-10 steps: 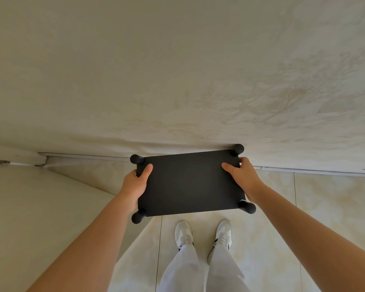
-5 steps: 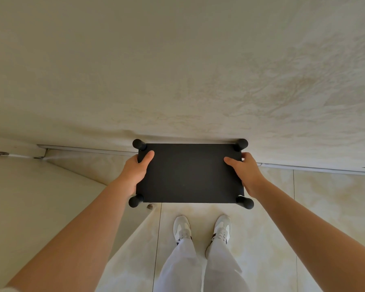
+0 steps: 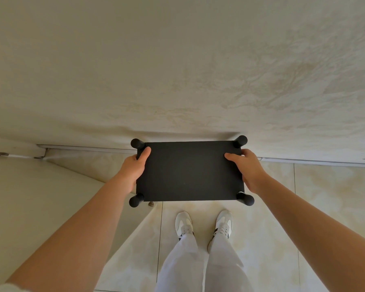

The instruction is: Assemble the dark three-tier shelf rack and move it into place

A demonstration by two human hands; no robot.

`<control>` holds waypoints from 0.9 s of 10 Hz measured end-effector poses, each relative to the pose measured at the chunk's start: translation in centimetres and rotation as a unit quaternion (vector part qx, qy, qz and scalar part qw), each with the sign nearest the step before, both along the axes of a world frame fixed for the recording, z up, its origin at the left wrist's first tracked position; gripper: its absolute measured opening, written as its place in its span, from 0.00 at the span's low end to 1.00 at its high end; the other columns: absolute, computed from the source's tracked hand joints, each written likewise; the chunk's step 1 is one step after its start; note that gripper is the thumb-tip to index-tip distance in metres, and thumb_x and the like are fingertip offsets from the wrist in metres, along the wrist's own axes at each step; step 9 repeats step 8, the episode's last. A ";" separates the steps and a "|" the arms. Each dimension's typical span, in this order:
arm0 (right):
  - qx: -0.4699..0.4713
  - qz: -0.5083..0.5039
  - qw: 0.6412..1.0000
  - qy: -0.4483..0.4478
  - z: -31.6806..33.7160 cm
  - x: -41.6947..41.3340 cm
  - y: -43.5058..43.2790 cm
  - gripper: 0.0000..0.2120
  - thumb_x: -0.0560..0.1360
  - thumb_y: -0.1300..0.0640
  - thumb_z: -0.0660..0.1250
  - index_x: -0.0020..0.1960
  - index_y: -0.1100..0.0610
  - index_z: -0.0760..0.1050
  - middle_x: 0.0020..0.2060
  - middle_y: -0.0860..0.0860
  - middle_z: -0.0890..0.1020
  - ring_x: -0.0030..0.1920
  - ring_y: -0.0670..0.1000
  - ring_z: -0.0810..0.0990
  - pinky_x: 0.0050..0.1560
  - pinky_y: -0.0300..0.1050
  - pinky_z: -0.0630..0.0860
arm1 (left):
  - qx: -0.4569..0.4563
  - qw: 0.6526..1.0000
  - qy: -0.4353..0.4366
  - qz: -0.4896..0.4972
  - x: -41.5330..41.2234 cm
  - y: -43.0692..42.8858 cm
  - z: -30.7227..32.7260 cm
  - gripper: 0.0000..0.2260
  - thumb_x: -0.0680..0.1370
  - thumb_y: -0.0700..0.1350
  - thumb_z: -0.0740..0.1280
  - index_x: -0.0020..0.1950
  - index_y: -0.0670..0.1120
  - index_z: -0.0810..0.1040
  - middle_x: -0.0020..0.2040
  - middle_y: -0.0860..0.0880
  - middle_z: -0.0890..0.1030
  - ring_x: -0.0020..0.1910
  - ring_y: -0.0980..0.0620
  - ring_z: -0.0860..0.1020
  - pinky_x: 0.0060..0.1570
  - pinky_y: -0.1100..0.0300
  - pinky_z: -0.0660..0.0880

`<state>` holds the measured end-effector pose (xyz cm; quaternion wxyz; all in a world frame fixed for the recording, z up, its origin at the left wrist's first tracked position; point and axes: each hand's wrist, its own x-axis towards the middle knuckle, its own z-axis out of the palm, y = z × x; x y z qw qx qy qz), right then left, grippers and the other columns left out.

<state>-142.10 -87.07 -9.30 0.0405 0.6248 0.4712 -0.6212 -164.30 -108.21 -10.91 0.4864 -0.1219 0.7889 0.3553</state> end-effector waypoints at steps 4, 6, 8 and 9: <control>0.011 0.010 1.000 0.000 -0.4 -0.3 0.6 0.20 0.75 0.54 0.72 0.63 0.55 0.69 0.51 0.53 0.81 0.49 0.54 0.82 0.46 0.50 0.79 | 0.021 0.999 0.005 0.024 0.4 -0.4 -0.5 0.19 0.80 0.63 0.63 0.50 0.47 0.78 0.51 0.50 0.82 0.52 0.50 0.79 0.50 0.54 0.70; 0.033 0.054 0.998 -0.011 -0.4 0.0 0.6 0.20 0.77 0.54 0.69 0.66 0.57 0.69 0.54 0.53 0.79 0.46 0.50 0.79 0.46 0.46 0.74 | 0.014 0.999 0.035 0.003 0.8 -0.7 -0.5 0.21 0.81 0.63 0.61 0.51 0.44 0.75 0.49 0.48 0.79 0.48 0.50 0.76 0.48 0.54 0.72; 0.120 0.150 0.979 -0.066 1.9 1.7 0.0 0.26 0.80 0.55 0.63 0.75 0.59 0.61 0.65 0.57 0.76 0.63 0.59 0.75 0.57 0.48 0.70 | -0.037 0.982 0.185 -0.020 2.2 0.1 1.0 0.18 0.82 0.55 0.63 0.64 0.43 0.71 0.54 0.46 0.76 0.45 0.51 0.74 0.40 0.57 0.67; 0.120 0.150 0.979 -0.066 1.9 1.7 0.0 0.26 0.80 0.55 0.63 0.75 0.59 0.61 0.65 0.57 0.76 0.63 0.59 0.75 0.57 0.48 0.70 | -0.037 0.982 0.185 -0.020 2.2 0.1 1.0 0.18 0.82 0.55 0.63 0.64 0.43 0.71 0.54 0.46 0.76 0.45 0.51 0.74 0.40 0.57 0.67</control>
